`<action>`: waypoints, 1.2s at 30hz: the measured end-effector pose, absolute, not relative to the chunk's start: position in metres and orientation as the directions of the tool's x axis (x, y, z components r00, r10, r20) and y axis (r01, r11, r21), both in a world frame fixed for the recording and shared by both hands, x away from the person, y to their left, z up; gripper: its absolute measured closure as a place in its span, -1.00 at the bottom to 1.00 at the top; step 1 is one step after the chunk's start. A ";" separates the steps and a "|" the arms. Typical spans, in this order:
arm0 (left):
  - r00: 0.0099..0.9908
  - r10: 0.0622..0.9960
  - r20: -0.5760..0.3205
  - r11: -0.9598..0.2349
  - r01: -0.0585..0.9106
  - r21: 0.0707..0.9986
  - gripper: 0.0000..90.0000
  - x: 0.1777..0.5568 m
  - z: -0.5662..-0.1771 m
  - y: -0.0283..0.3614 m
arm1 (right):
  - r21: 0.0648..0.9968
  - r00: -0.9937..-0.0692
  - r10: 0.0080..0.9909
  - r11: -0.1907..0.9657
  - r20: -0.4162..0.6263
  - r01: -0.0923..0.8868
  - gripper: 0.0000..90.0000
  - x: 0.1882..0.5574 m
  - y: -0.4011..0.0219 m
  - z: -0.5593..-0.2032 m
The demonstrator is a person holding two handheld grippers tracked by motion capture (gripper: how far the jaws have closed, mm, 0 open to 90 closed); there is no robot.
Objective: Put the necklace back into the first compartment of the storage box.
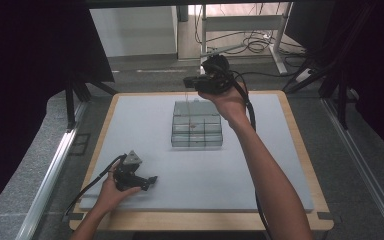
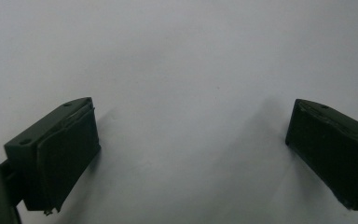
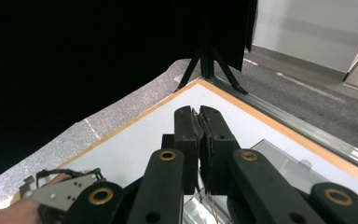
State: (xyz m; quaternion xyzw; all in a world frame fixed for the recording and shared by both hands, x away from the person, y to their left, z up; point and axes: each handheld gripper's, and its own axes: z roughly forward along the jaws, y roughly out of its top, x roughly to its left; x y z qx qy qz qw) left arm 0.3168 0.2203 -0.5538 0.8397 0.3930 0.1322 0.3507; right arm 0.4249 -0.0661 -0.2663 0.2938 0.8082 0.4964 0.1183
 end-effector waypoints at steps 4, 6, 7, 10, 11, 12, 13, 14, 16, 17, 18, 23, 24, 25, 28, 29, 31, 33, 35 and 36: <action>0.656 0.753 -0.053 -0.445 0.567 0.693 -0.95 0.317 -0.554 0.220 | 0.874 -0.790 0.606 0.328 0.096 0.358 0.88 0.432 -0.062 -0.264; 0.657 0.752 -0.055 -0.445 0.568 0.692 -0.95 0.317 -0.554 0.220 | 0.875 -0.784 0.612 0.319 0.102 0.363 0.88 0.436 -0.060 -0.263; 0.657 0.752 -0.054 -0.446 0.567 0.693 -0.95 0.317 -0.554 0.220 | 0.877 -0.781 0.616 0.315 0.103 0.364 0.88 0.438 -0.059 -0.263; 0.657 0.752 -0.054 -0.446 0.567 0.693 -0.95 0.317 -0.554 0.220 | 0.879 -0.774 0.623 0.299 0.114 0.371 0.88 0.444 -0.057 -0.263; 0.657 0.752 -0.055 -0.446 0.568 0.692 -0.95 0.317 -0.554 0.220 | 0.878 -0.772 0.625 0.299 0.115 0.373 0.88 0.446 -0.056 -0.263; 0.657 0.752 -0.054 -0.446 0.567 0.692 -0.95 0.317 -0.554 0.220 | 0.879 -0.770 0.627 0.297 0.115 0.373 0.88 0.448 -0.055 -0.263; 0.657 0.752 -0.054 -0.445 0.567 0.693 -0.95 0.317 -0.554 0.220 | 0.879 -0.769 0.630 0.297 0.114 0.374 0.88 0.449 -0.054 -0.263; 0.657 0.752 -0.054 -0.446 0.567 0.693 -0.95 0.317 -0.554 0.220 | 0.879 -0.767 0.632 0.297 0.113 0.374 0.88 0.451 -0.053 -0.263; 0.658 0.751 -0.055 -0.446 0.567 0.693 -0.95 0.317 -0.554 0.220 | 0.878 -0.763 0.637 0.298 0.111 0.376 0.88 0.454 -0.051 -0.264; 0.658 0.751 -0.055 -0.446 0.567 0.693 -0.95 0.317 -0.554 0.220 | 0.878 -0.762 0.639 0.299 0.107 0.374 0.88 0.456 -0.050 -0.264; 0.658 0.751 -0.055 -0.445 0.567 0.693 -0.95 0.317 -0.554 0.220 | 0.877 -0.759 0.643 0.300 0.104 0.375 0.88 0.458 -0.049 -0.265; 0.657 0.752 -0.054 -0.445 0.567 0.693 -0.95 0.317 -0.554 0.220 | 0.878 -0.749 0.654 0.295 0.103 0.378 0.88 0.467 -0.046 -0.266; 0.658 0.751 -0.054 -0.446 0.567 0.692 -0.95 0.317 -0.554 0.220 | 0.876 -0.747 0.656 0.294 0.106 0.382 0.88 0.469 -0.045 -0.266; 0.658 0.751 -0.054 -0.446 0.567 0.692 -0.95 0.317 -0.554 0.220 | 0.876 -0.745 0.658 0.292 0.108 0.384 0.88 0.471 -0.045 -0.267; 0.657 0.752 -0.054 -0.447 0.567 0.692 -0.95 0.317 -0.554 0.220 | 0.874 -0.740 0.664 0.292 0.108 0.389 0.88 0.477 -0.043 -0.270; 0.658 0.751 -0.054 -0.447 0.567 0.692 -0.95 0.317 -0.554 0.220 | 0.873 -0.737 0.667 0.290 0.110 0.392 0.88 0.479 -0.042 -0.271; 0.658 0.751 -0.053 -0.448 0.567 0.691 -0.95 0.317 -0.554 0.220 | 0.871 -0.732 0.672 0.288 0.111 0.397 0.88 0.482 -0.042 -0.274; 0.656 0.753 -0.054 -0.445 0.567 0.693 -0.95 0.317 -0.554 0.220 | 0.867 -0.725 0.679 0.291 0.111 0.405 0.88 0.486 -0.041 -0.278; 0.656 0.753 -0.054 -0.445 0.568 0.692 -0.95 0.317 -0.554 0.220 | 0.861 -0.718 0.688 0.298 0.105 0.411 0.88 0.489 -0.039 -0.285; 0.656 0.753 -0.054 -0.445 0.568 0.692 -0.95 0.317 -0.554 0.220 | 0.859 -0.716 0.690 0.299 0.107 0.416 0.88 0.491 -0.038 -0.289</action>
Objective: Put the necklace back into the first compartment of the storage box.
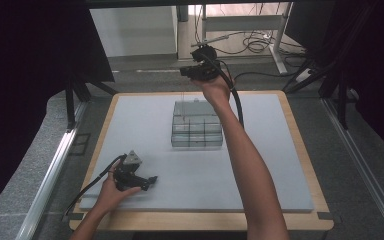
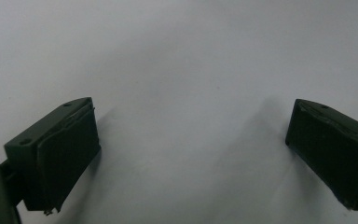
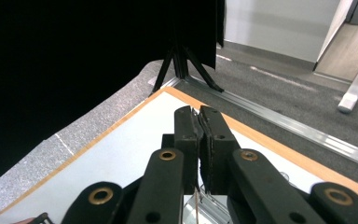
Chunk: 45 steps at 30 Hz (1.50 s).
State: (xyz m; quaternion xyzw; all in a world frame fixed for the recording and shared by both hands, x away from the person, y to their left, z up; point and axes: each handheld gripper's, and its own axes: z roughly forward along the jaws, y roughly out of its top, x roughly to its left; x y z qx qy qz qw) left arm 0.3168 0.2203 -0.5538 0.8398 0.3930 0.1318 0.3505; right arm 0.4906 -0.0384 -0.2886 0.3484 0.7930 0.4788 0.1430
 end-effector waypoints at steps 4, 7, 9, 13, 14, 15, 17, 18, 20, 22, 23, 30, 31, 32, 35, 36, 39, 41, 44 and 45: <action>0.658 0.751 -0.055 -0.447 0.568 0.691 -0.95 0.317 -0.554 0.220 | 0.852 -0.712 0.693 0.304 0.110 0.427 0.88 0.496 -0.035 -0.301; 0.660 0.750 -0.053 -0.449 0.566 0.691 -0.95 0.317 -0.554 0.221 | 0.843 -0.707 0.698 0.310 0.112 0.440 0.88 0.500 -0.034 -0.309; 0.660 0.750 -0.053 -0.449 0.566 0.692 -0.95 0.317 -0.554 0.221 | 0.838 -0.705 0.701 0.315 0.112 0.446 0.88 0.502 -0.034 -0.313; 0.658 0.751 -0.055 -0.447 0.567 0.692 -0.95 0.317 -0.554 0.220 | 0.829 -0.698 0.708 0.322 0.110 0.457 0.88 0.505 -0.034 -0.321; 0.658 0.751 -0.056 -0.447 0.568 0.691 -0.95 0.317 -0.554 0.220 | 0.826 -0.696 0.709 0.326 0.108 0.460 0.88 0.506 -0.034 -0.323; 0.659 0.750 -0.055 -0.448 0.568 0.690 -0.95 0.317 -0.554 0.220 | 0.824 -0.694 0.712 0.329 0.105 0.462 0.88 0.506 -0.035 -0.325; 0.658 0.751 -0.054 -0.448 0.568 0.690 -0.95 0.317 -0.554 0.221 | 0.820 -0.690 0.717 0.332 0.101 0.465 0.88 0.507 -0.035 -0.329; 0.657 0.752 -0.056 -0.445 0.569 0.692 -0.95 0.317 -0.554 0.220 | 0.819 -0.689 0.718 0.334 0.100 0.467 0.88 0.508 -0.035 -0.331; 0.657 0.752 -0.056 -0.445 0.569 0.692 -0.95 0.317 -0.554 0.220 | 0.816 -0.686 0.720 0.333 0.104 0.473 0.88 0.509 -0.036 -0.334; 0.657 0.752 -0.057 -0.445 0.569 0.692 -0.95 0.317 -0.554 0.220 | 0.810 -0.685 0.720 0.335 0.109 0.481 0.88 0.510 -0.035 -0.337; 0.658 0.751 -0.054 -0.447 0.567 0.692 -0.95 0.317 -0.554 0.220 | 0.808 -0.685 0.721 0.339 0.106 0.482 0.88 0.510 -0.034 -0.339; 0.658 0.751 -0.052 -0.448 0.566 0.692 -0.95 0.317 -0.554 0.221 | 0.782 -0.686 0.719 0.364 0.110 0.506 0.88 0.514 -0.030 -0.362; 0.658 0.751 -0.051 -0.448 0.566 0.693 -0.95 0.317 -0.554 0.221 | 0.778 -0.687 0.718 0.367 0.111 0.510 0.88 0.514 -0.029 -0.366; 0.658 0.751 -0.052 -0.448 0.566 0.692 -0.95 0.317 -0.554 0.221 | 0.772 -0.687 0.718 0.372 0.112 0.515 0.87 0.515 -0.028 -0.371; 0.658 0.752 -0.052 -0.447 0.566 0.692 -0.95 0.317 -0.554 0.221 | 0.760 -0.685 0.719 0.378 0.119 0.529 0.87 0.516 -0.026 -0.381; 0.657 0.752 -0.052 -0.448 0.566 0.692 -0.95 0.317 -0.554 0.220 | 0.756 -0.683 0.720 0.378 0.124 0.535 0.87 0.517 -0.026 -0.385; 0.658 0.752 -0.052 -0.448 0.566 0.692 -0.95 0.317 -0.554 0.221 | 0.744 -0.682 0.719 0.384 0.130 0.547 0.87 0.518 -0.024 -0.395; 0.658 0.752 -0.052 -0.448 0.566 0.692 -0.95 0.317 -0.554 0.221 | 0.736 -0.680 0.720 0.386 0.137 0.557 0.88 0.518 -0.023 -0.401; 0.657 0.752 -0.051 -0.448 0.566 0.692 -0.95 0.317 -0.554 0.221 | 0.726 -0.677 0.722 0.389 0.142 0.567 0.87 0.519 -0.021 -0.410; 0.657 0.752 -0.051 -0.448 0.566 0.692 -0.95 0.317 -0.554 0.221 | 0.722 -0.677 0.722 0.392 0.144 0.571 0.88 0.519 -0.020 -0.412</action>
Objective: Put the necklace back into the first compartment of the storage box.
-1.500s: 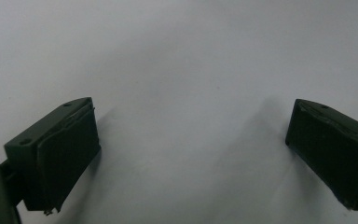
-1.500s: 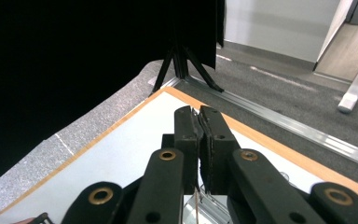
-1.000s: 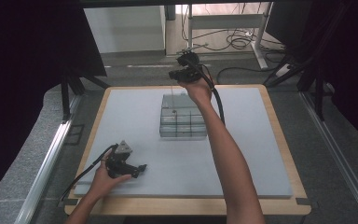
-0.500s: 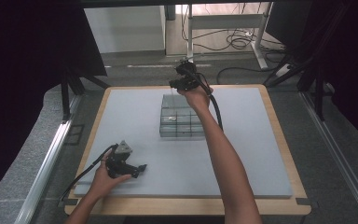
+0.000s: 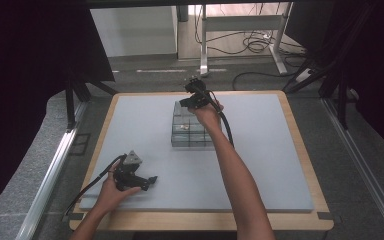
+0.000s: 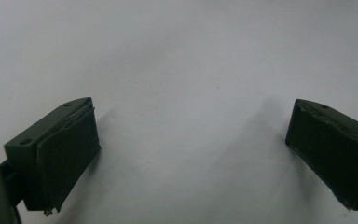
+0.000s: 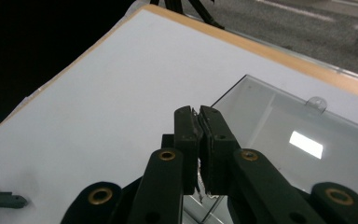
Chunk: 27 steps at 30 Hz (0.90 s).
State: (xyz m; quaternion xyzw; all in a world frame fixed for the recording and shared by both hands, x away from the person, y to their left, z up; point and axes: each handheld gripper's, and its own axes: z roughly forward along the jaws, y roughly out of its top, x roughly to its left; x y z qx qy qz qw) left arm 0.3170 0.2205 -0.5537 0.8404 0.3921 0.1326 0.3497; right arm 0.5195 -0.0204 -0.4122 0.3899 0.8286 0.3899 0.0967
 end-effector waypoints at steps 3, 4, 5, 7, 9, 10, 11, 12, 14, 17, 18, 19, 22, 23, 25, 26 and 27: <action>0.658 0.752 -0.052 -0.448 0.566 0.692 -0.95 0.317 -0.554 0.221 | 0.708 -0.675 0.723 0.399 0.148 0.582 0.87 0.520 -0.018 -0.422; 0.658 0.751 -0.051 -0.449 0.567 0.691 -0.95 0.317 -0.554 0.221 | 0.706 -0.675 0.722 0.400 0.150 0.585 0.87 0.520 -0.017 -0.424; 0.657 0.751 -0.056 -0.446 0.568 0.691 -0.95 0.317 -0.554 0.220 | 0.701 -0.676 0.722 0.404 0.150 0.587 0.87 0.521 -0.016 -0.427; 0.658 0.751 -0.053 -0.449 0.568 0.690 -0.95 0.317 -0.554 0.221 | 0.692 -0.676 0.722 0.414 0.146 0.592 0.87 0.521 -0.014 -0.434; 0.658 0.751 -0.054 -0.447 0.568 0.691 -0.95 0.317 -0.554 0.220 | 0.683 -0.676 0.722 0.421 0.146 0.597 0.87 0.521 -0.013 -0.441; 0.658 0.751 -0.054 -0.448 0.568 0.690 -0.95 0.317 -0.554 0.220 | 0.676 -0.672 0.725 0.422 0.147 0.604 0.87 0.522 -0.012 -0.444; 0.658 0.751 -0.054 -0.448 0.568 0.691 -0.95 0.317 -0.554 0.220 | 0.670 -0.672 0.726 0.428 0.144 0.606 0.87 0.522 -0.011 -0.447; 0.658 0.751 -0.054 -0.447 0.568 0.691 -0.95 0.317 -0.554 0.220 | 0.664 -0.671 0.727 0.431 0.145 0.611 0.87 0.523 -0.011 -0.451; 0.657 0.752 -0.055 -0.447 0.569 0.691 -0.95 0.317 -0.554 0.220 | 0.649 -0.667 0.730 0.439 0.145 0.621 0.87 0.524 -0.010 -0.458; 0.658 0.751 -0.053 -0.449 0.568 0.690 -0.95 0.317 -0.554 0.221 | 0.626 -0.663 0.734 0.450 0.146 0.636 0.87 0.525 -0.009 -0.469; 0.658 0.751 -0.053 -0.449 0.568 0.690 -0.95 0.317 -0.553 0.221 | 0.616 -0.662 0.736 0.457 0.143 0.642 0.87 0.526 -0.008 -0.474; 0.658 0.751 -0.053 -0.449 0.568 0.690 -0.95 0.317 -0.554 0.221 | 0.610 -0.662 0.736 0.462 0.140 0.644 0.87 0.526 -0.008 -0.477; 0.658 0.751 -0.055 -0.447 0.568 0.691 -0.95 0.317 -0.554 0.220 | 0.593 -0.659 0.740 0.471 0.137 0.653 0.87 0.528 -0.006 -0.486; 0.658 0.751 -0.055 -0.447 0.568 0.691 -0.95 0.317 -0.554 0.220 | 0.590 -0.656 0.742 0.470 0.139 0.657 0.87 0.528 -0.006 -0.488; 0.658 0.751 -0.055 -0.447 0.568 0.691 -0.95 0.317 -0.554 0.220 | 0.581 -0.655 0.742 0.474 0.140 0.661 0.84 0.529 -0.005 -0.491; 0.658 0.751 -0.055 -0.447 0.568 0.691 -0.95 0.317 -0.554 0.220 | 0.579 -0.656 0.742 0.476 0.140 0.662 0.83 0.529 -0.005 -0.491; 0.658 0.751 -0.055 -0.447 0.568 0.691 -0.95 0.317 -0.554 0.220 | 0.578 -0.656 0.742 0.477 0.140 0.662 0.80 0.529 -0.005 -0.492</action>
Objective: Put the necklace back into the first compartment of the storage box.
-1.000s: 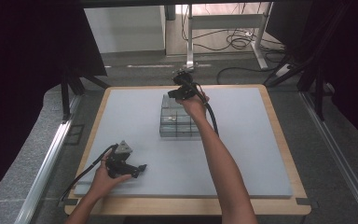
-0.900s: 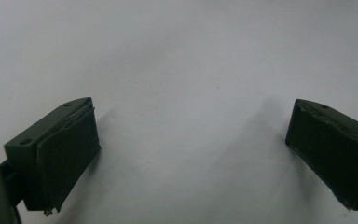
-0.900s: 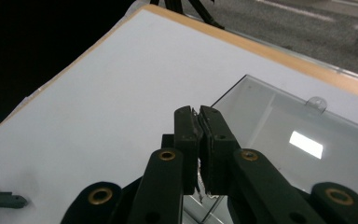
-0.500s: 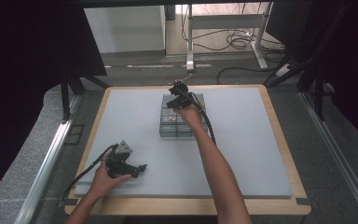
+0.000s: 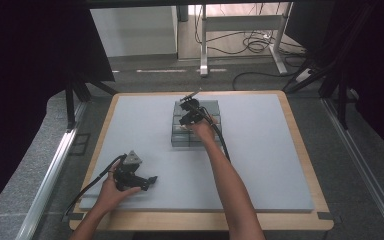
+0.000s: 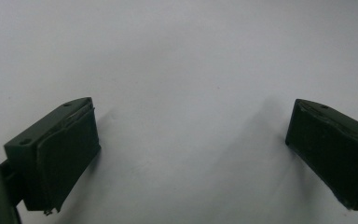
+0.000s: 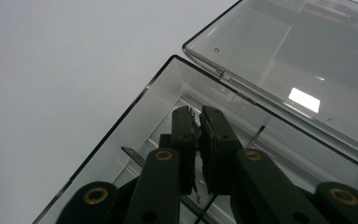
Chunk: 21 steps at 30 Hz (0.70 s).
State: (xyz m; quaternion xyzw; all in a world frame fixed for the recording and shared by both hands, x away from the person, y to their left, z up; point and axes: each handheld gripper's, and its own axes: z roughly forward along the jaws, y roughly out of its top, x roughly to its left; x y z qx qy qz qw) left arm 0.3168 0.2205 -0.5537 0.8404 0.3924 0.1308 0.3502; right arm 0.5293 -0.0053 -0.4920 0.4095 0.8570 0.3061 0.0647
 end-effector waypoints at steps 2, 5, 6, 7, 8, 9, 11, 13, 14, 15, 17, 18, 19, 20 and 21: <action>0.658 0.751 -0.055 -0.447 0.568 0.691 -0.95 0.317 -0.554 0.220 | 0.580 -0.659 0.739 0.478 0.141 0.660 0.67 0.529 -0.005 -0.492; 0.658 0.751 -0.054 -0.447 0.568 0.691 -0.95 0.317 -0.554 0.220 | 0.597 -0.670 0.731 0.483 0.127 0.640 0.53 0.528 -0.006 -0.488; 0.658 0.751 -0.054 -0.447 0.567 0.691 -0.95 0.317 -0.554 0.220 | 0.604 -0.670 0.731 0.478 0.130 0.638 0.52 0.527 -0.007 -0.487; 0.658 0.751 -0.054 -0.448 0.568 0.691 -0.95 0.317 -0.554 0.220 | 0.608 -0.672 0.729 0.476 0.131 0.635 0.52 0.526 -0.007 -0.486; 0.658 0.751 -0.053 -0.449 0.568 0.690 -0.95 0.317 -0.554 0.221 | 0.611 -0.675 0.727 0.478 0.129 0.631 0.50 0.525 -0.008 -0.485; 0.658 0.751 -0.053 -0.449 0.568 0.690 -0.95 0.317 -0.554 0.221 | 0.614 -0.676 0.726 0.478 0.127 0.628 0.48 0.524 -0.009 -0.483; 0.658 0.751 -0.053 -0.448 0.568 0.690 -0.95 0.317 -0.554 0.221 | 0.618 -0.679 0.722 0.476 0.132 0.626 0.42 0.521 -0.012 -0.481; 0.658 0.751 -0.054 -0.447 0.568 0.690 -0.95 0.317 -0.554 0.220 | 0.626 -0.684 0.717 0.472 0.138 0.621 0.37 0.517 -0.016 -0.477; 0.657 0.752 -0.055 -0.446 0.569 0.691 -0.95 0.317 -0.554 0.220 | 0.633 -0.687 0.713 0.471 0.137 0.615 0.34 0.515 -0.018 -0.475; 0.657 0.752 -0.055 -0.447 0.569 0.691 -0.95 0.317 -0.554 0.220 | 0.639 -0.691 0.710 0.471 0.134 0.608 0.31 0.512 -0.021 -0.473; 0.658 0.751 -0.053 -0.449 0.568 0.690 -0.95 0.317 -0.554 0.221 | 0.653 -0.701 0.698 0.465 0.143 0.597 0.23 0.506 -0.029 -0.469; 0.658 0.752 -0.053 -0.448 0.568 0.690 -0.95 0.317 -0.554 0.221 | 0.656 -0.703 0.694 0.461 0.153 0.597 0.19 0.503 -0.033 -0.466; 0.658 0.751 -0.053 -0.449 0.568 0.690 -0.95 0.317 -0.554 0.221 | 0.659 -0.710 0.684 0.457 0.168 0.597 0.14 0.500 -0.038 -0.465; 0.658 0.751 -0.053 -0.448 0.568 0.690 -0.95 0.317 -0.554 0.221 | 0.658 -0.716 0.675 0.459 0.178 0.597 0.10 0.497 -0.043 -0.463; 0.658 0.751 -0.053 -0.449 0.568 0.690 -0.95 0.317 -0.554 0.221 | 0.660 -0.716 0.674 0.456 0.182 0.597 0.08 0.494 -0.047 -0.461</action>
